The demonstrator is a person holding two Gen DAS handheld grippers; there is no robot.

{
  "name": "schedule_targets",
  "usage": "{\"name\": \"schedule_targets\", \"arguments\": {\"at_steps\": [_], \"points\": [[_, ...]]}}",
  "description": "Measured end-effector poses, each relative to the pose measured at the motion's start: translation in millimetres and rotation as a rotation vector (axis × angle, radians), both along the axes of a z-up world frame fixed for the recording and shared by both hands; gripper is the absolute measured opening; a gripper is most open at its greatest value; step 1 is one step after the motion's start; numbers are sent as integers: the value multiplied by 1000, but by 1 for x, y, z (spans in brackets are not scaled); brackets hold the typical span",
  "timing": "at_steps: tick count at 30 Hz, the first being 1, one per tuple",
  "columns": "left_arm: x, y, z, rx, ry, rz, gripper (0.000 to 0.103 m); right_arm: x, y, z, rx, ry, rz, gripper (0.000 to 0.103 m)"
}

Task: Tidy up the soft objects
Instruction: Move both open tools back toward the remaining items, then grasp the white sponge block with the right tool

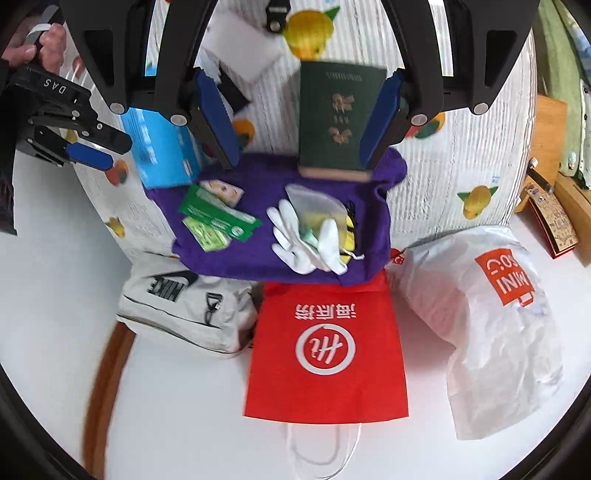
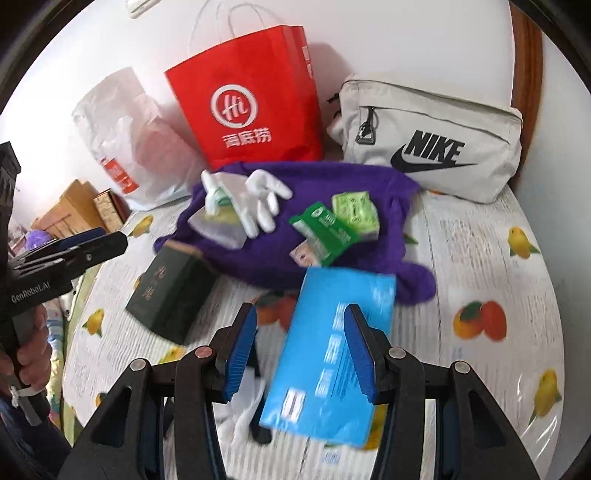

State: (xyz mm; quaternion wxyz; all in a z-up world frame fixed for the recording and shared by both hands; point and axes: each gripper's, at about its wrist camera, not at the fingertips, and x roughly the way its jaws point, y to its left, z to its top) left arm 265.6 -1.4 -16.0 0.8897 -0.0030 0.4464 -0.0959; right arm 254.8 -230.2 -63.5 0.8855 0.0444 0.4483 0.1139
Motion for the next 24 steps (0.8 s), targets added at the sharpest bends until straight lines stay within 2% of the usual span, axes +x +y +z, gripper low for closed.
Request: {"name": "schedule_targets", "arguments": {"at_steps": [2, 10, 14, 24], "points": [[-12, -3, -3, -13, 11, -15, 66, -14, -1, 1, 2, -18, -2, 52], [-62, -5, -26, -21, 49, -31, 66, -59, 0, -5, -1, -29, 21, 53], [-83, -4, -44, 1, 81, -38, 66, -77, 3, -12, 9, -36, 33, 53], [-118, -3, -108, 49, 178, -72, 66, -102, 8, -42, 27, -14, 19, 53]]}}
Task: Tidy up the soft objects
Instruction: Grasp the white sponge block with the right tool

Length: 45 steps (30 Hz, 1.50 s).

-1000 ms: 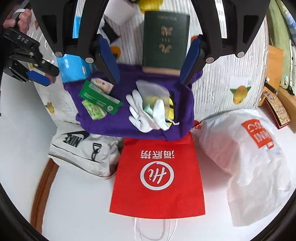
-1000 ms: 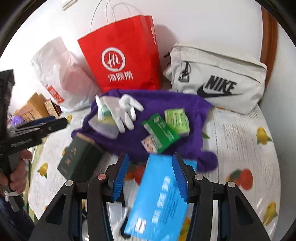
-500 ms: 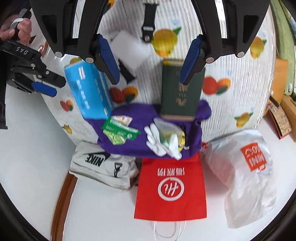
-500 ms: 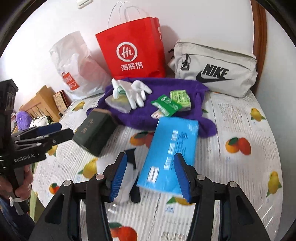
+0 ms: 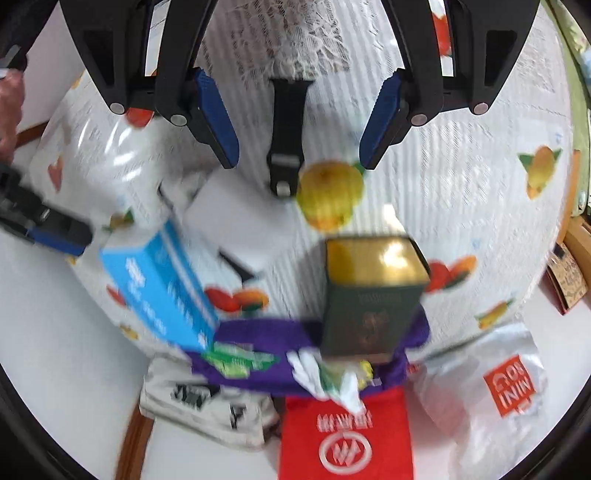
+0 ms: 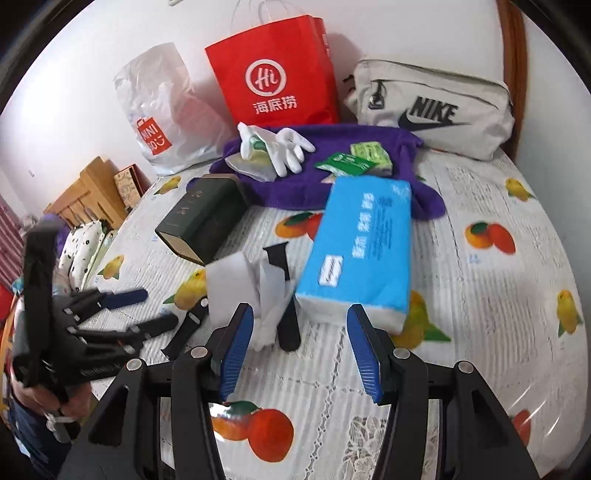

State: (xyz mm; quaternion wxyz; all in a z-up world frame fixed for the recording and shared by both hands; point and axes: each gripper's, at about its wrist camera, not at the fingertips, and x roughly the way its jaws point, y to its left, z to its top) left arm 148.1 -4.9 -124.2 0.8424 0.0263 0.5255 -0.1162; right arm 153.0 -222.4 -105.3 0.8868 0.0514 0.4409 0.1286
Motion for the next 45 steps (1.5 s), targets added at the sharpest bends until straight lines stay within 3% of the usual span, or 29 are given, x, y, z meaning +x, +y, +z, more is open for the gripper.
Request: {"name": "schedule_targets", "arguments": {"at_steps": [4, 8, 11, 13, 18, 22, 27, 33, 45], "points": [[-5, -1, -21, 5, 21, -13, 66, -7, -11, -9, 8, 27, -29, 53], [-8, -5, -28, 39, -10, -34, 58, -13, -19, -13, -1, 33, -59, 53], [-8, -10, -29, 74, -26, -59, 42, -15, -22, -14, 10, 28, -67, 53], [-8, -11, -28, 58, -27, -78, 20, -16, -22, -17, 6, 32, -71, 53], [-14, -15, -26, 56, -24, -113, 21, -13, -23, -21, 7, 41, -67, 53], [-15, -11, -27, 10, -9, -98, 23, -13, -22, -22, 22, 42, -59, 53], [-17, -15, -28, 36, -34, -104, 20, -13, -13, -25, 17, 50, -38, 53], [-15, -2, -21, 4, -36, -81, 20, -12, 1, -24, 13, 50, -11, 53], [4, 47, 4, 7, -73, 18, 20, 12, 62, -22, 5, 7, 178, 53]]}}
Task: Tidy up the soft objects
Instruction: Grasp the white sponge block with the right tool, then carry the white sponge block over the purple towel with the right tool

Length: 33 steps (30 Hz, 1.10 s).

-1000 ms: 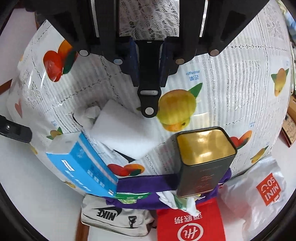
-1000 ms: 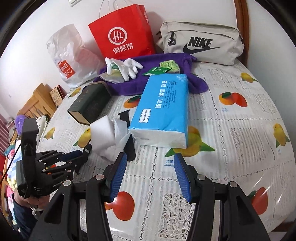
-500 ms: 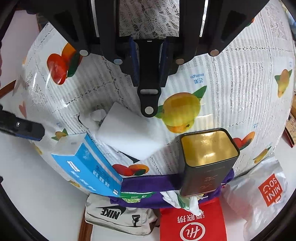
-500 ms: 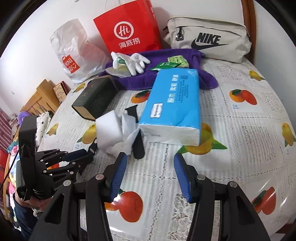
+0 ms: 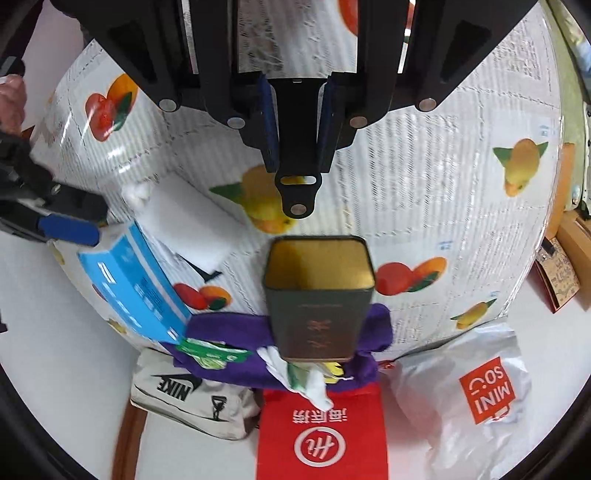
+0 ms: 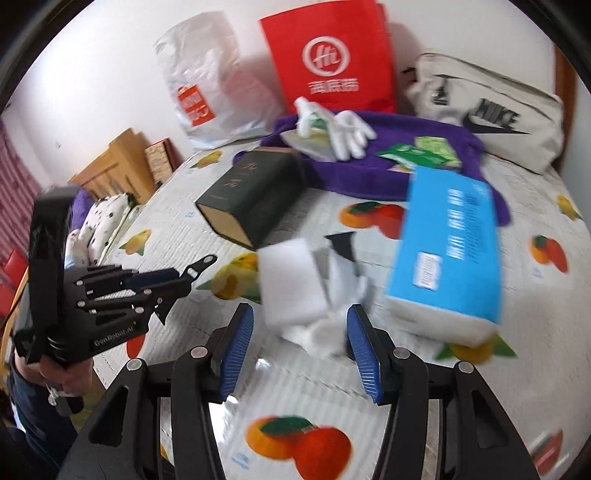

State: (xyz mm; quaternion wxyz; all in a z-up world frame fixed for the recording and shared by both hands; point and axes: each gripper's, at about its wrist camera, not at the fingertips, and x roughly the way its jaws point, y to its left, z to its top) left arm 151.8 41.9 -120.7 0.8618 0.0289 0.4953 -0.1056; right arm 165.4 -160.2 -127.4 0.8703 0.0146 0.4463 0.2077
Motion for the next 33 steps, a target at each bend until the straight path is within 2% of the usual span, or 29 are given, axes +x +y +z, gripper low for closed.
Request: {"name": "schedule_targets", "arguments": {"at_steps": [9, 12, 17, 19, 26, 33], "points": [[11, 17, -18, -15, 46, 36, 20, 26, 28, -26, -103, 37, 40, 53], [12, 22, -25, -21, 67, 49, 20, 31, 33, -32, -108, 49, 61, 53], [12, 29, -26, -36, 72, 55, 20, 36, 44, -44, -153, 61, 76, 53], [12, 32, -26, -36, 74, 60, 20, 34, 44, -41, -138, 42, 80, 49], [12, 33, -25, -62, 75, 63, 20, 25, 34, -15, -85, -11, 66, 49], [9, 32, -16, -93, 68, 56, 20, 16, 17, 5, 35, -16, 52, 50]]}}
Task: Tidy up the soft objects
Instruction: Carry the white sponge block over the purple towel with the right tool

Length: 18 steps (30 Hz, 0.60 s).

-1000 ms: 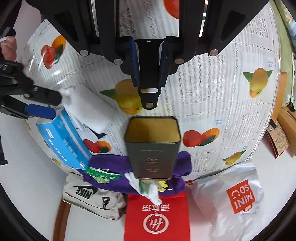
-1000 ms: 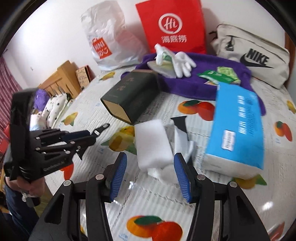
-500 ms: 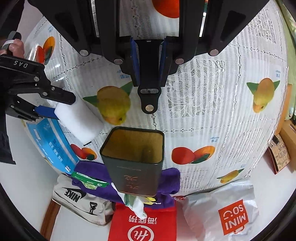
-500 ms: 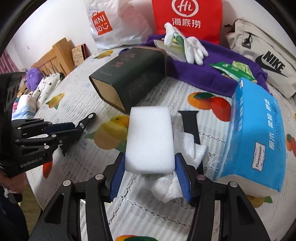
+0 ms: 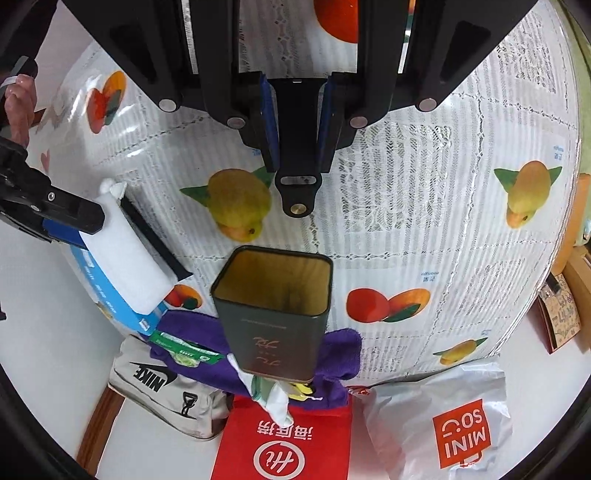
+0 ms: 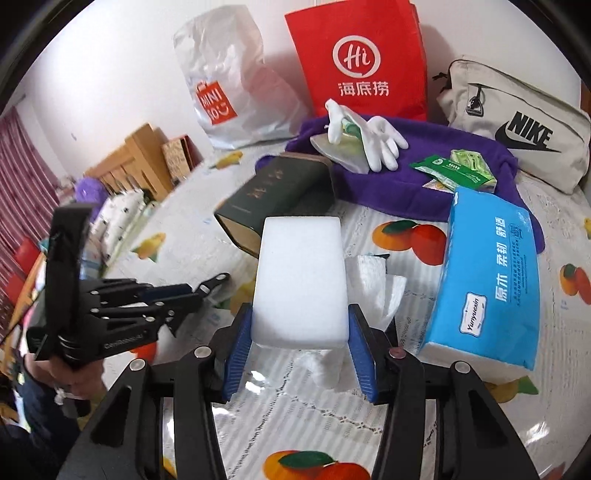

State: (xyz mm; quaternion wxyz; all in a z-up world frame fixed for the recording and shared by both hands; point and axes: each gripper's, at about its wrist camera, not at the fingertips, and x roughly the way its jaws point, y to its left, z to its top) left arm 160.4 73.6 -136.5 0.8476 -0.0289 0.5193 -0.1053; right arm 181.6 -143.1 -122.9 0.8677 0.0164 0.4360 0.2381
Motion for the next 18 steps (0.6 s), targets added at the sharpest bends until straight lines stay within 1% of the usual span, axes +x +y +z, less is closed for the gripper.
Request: {"name": "schedule_targets", "arguments": {"at_steps": [1, 4, 7, 10, 12, 13, 14, 15, 16, 18], "points": [[-1, -2, 1, -1, -1, -4, 20, 0, -1, -1, -4, 6, -1, 50], [-2, -6, 3, 14, -4, -12, 20, 3, 0, -18, -77, 82, 13, 50], [-2, -9, 1, 20, 5, -14, 20, 4, 0, -35, -84, 134, 30, 50], [-3, -7, 0, 22, 12, -6, 20, 4, 2, -40, -109, 136, 26, 51], [-4, -5, 1, 21, 11, -2, 20, 4, 5, -38, -112, 122, 27, 55], [-4, -3, 1, 21, 11, 1, 20, 4, 7, -36, -111, 114, 29, 63], [-5, -2, 1, 20, 11, 4, 20, 4, 10, -35, -113, 106, 33, 74], [-5, 0, 1, 17, 12, 8, 20, 5, 13, -33, -122, 92, 34, 77], [-5, 1, 1, 16, 11, 9, 20, 6, 15, -33, -131, 78, 31, 79], [-5, 4, 1, 12, 10, 13, 20, 11, 21, -35, -150, 79, 27, 78]]}}
